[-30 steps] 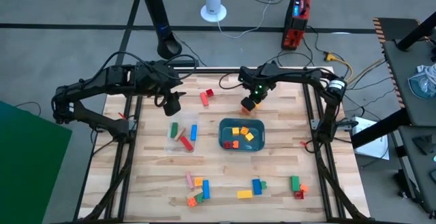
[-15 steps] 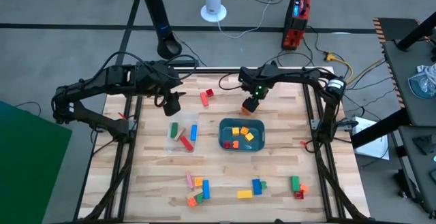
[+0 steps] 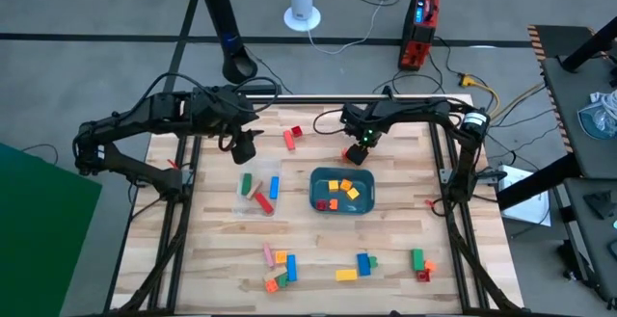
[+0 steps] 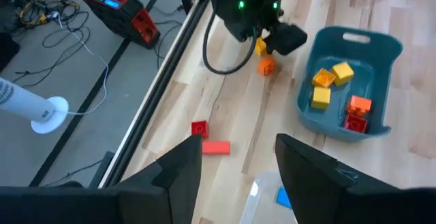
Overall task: Sort blocks by size
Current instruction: Put the top yellow square game piece into the blue bin
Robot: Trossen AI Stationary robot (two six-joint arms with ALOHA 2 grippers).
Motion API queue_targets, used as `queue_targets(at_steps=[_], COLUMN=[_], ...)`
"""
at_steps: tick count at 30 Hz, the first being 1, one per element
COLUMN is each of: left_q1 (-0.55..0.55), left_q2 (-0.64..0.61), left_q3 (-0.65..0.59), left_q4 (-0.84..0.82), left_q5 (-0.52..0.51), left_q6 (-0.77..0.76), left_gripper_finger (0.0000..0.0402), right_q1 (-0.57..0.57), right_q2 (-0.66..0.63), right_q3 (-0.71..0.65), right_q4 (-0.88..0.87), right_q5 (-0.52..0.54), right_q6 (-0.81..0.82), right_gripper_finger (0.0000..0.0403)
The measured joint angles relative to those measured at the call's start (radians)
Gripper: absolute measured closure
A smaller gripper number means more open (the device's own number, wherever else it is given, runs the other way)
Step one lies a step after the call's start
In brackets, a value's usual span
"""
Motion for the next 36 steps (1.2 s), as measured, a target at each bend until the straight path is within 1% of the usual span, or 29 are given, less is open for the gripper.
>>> queue_targets(at_steps=[2,5,6,10,13,17,18,20,23,24,28,29,31,36], left_q1=[0.000,0.000,0.000,0.000,0.000,0.000,0.000,0.000,0.000,0.000,0.000,0.000,0.000,-0.005], left_q2=[0.000,0.000,0.000,0.000,0.000,0.000,0.000,0.000,0.000,0.000,0.000,0.001,0.004,0.016], left_q3=[0.000,0.000,0.000,0.000,0.000,0.000,0.000,0.000,0.000,0.000,0.000,0.000,0.000,0.000], left_q4=[0.011,0.019,0.019,0.019,0.019,0.019,0.019,0.019,0.020,0.020,0.020,0.020,0.020,0.014], left_q5=[0.000,0.000,0.000,0.000,0.000,0.000,0.000,0.000,0.000,0.000,0.000,0.001,0.001,0.016], left_q6=[0.000,0.000,0.000,0.000,0.000,0.008,0.008,0.007,-0.012,-0.023,-0.080,-0.094,-0.123,-0.197], left_gripper_finger=[0.0229,0.0228,0.0228,0.0229,0.0228,0.0228,0.0229,0.0228,0.0228,0.0229,0.0228,0.0228,0.0229,0.0228], right_q1=[0.000,-0.001,-0.002,-0.009,-0.021,-0.015,-0.003,0.031,0.114,0.149,0.279,0.311,0.354,0.402], right_q2=[-0.001,-0.003,-0.003,-0.001,-0.014,-0.081,-0.102,-0.152,-0.250,-0.279,-0.350,-0.361,-0.369,-0.354], right_q3=[-0.009,-0.011,-0.008,0.024,0.068,0.148,0.162,0.181,0.189,0.189,0.182,0.181,0.180,0.179], right_q4=[0.010,0.007,-0.002,-0.060,-0.172,-0.315,-0.349,-0.367,-0.363,-0.356,-0.328,-0.311,-0.276,-0.270], right_q5=[0.002,0.003,0.003,0.001,-0.003,-0.007,-0.014,-0.061,-0.183,-0.200,-0.199,-0.189,-0.172,-0.156], right_q6=[0.000,0.000,-0.002,-0.025,-0.026,-0.026,-0.023,-0.022,-0.027,-0.023,0.028,0.041,0.082,0.124], right_gripper_finger=[0.0218,0.0263,0.0271,0.0270,0.0270,0.0270,0.0270,0.0270,0.0270,0.0270,0.0270,0.0267,0.0241,0.0141])
